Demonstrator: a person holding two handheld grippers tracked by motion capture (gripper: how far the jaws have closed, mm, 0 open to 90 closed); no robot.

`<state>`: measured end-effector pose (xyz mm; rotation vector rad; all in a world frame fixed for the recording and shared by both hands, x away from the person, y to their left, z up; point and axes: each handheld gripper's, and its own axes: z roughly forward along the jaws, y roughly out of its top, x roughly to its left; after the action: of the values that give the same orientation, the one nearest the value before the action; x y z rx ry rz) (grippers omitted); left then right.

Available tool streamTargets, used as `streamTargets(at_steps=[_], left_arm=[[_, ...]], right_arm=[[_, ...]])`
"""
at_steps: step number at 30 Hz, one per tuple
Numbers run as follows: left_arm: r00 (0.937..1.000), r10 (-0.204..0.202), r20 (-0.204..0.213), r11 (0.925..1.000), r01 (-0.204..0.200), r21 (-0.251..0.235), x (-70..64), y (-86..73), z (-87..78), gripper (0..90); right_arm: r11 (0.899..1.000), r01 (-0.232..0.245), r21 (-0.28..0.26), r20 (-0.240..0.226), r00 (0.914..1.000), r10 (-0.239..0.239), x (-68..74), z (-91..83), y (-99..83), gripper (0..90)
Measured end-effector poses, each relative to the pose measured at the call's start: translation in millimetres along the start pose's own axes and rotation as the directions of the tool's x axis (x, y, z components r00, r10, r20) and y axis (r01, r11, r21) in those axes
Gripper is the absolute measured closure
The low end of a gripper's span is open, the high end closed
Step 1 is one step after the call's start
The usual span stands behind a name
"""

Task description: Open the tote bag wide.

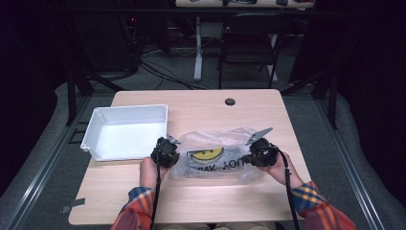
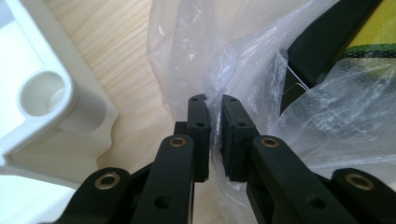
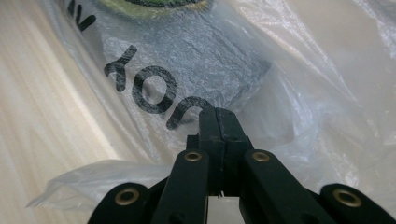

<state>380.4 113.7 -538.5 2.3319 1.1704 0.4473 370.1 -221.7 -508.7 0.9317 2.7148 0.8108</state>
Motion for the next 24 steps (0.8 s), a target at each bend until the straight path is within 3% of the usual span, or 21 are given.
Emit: streamTargets(at_steps=[7,11,13,16,18,21,24], left_arm=[[1.0,-0.001,-0.009,1.0,0.001,0.001,0.9,0.1,-0.4,83.5],[1.0,-0.003,-0.005,1.0,0.003,-0.003,0.9,0.3,-1.1,83.4],[1.0,-0.005,-0.006,1.0,0.005,-0.008,1.2,0.5,-1.2,83.3],[1.0,-0.008,-0.001,0.9999,0.008,-0.012,1.3,0.9,-1.0,83.1],[1.0,-0.009,-0.001,0.9999,0.009,-0.013,0.8,1.1,-0.4,82.9],[1.0,-0.007,-0.002,0.9999,0.007,-0.015,0.0,1.5,-0.7,82.5],[1.0,-0.008,-0.002,0.9998,0.008,-0.017,0.3,1.2,-0.9,82.3]], right_arm=[[0.997,0.047,0.056,-0.027,0.9986,-0.046,20.0,-0.9,-18.3,90.0],[0.994,0.052,0.091,-0.036,0.9981,-0.049,22.8,3.3,-29.1,90.0],[0.998,0.032,0.05,-0.032,0.999,-0.03,19.8,-1.1,-27.9,84.1],[0.999,-0.004,-0.042,-0.024,0.9997,0.003,14.5,-12.0,-18.5,64.9],[0.996,-0.011,-0.088,0.009,0.9999,0.012,12.4,-14.4,-9.5,53.1],[0.991,-0.048,-0.128,0.001,0.9988,0.048,3.5,-9.8,4.4,47.5],[0.991,-0.077,-0.106,0.0,0.997,0.077,-4.7,3.6,13.5,44.2]])
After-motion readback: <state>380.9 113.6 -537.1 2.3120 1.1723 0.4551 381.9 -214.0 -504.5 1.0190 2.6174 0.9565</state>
